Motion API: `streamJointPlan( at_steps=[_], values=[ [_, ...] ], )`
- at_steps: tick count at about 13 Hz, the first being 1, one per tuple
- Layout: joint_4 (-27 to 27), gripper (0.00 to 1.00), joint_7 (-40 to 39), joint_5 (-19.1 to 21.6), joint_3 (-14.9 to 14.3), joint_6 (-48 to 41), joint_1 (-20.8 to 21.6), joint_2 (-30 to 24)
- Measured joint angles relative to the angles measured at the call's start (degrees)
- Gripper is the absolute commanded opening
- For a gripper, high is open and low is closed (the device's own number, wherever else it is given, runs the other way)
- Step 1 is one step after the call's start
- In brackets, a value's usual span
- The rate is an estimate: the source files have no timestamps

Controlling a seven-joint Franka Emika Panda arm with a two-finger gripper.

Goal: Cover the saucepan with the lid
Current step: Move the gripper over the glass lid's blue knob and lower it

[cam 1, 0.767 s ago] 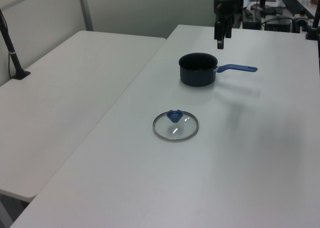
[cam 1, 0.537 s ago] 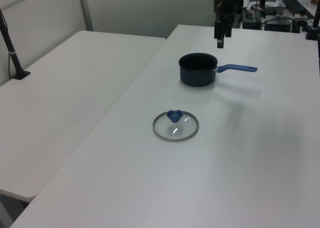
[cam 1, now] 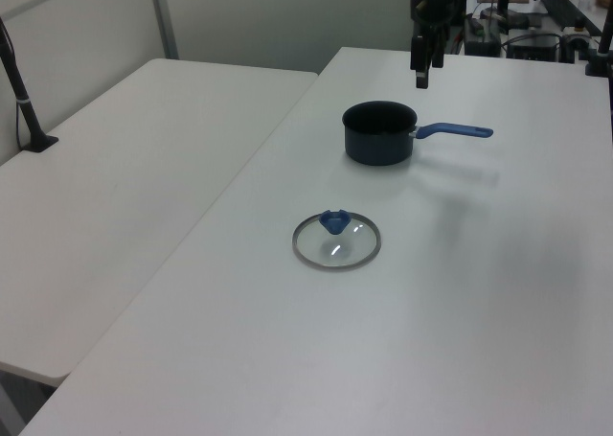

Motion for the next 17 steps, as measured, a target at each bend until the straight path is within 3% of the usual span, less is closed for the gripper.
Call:
streamJointPlan(
  at_steps=[10, 17],
  values=[
    [0.19, 1.0, 0.0, 0.23, 0.41, 1.33, 0.5, 1.51],
    [0.25, 1.0, -0.01, 0.3, 0.88, 6.41, 5.72, 3.95]
  ],
)
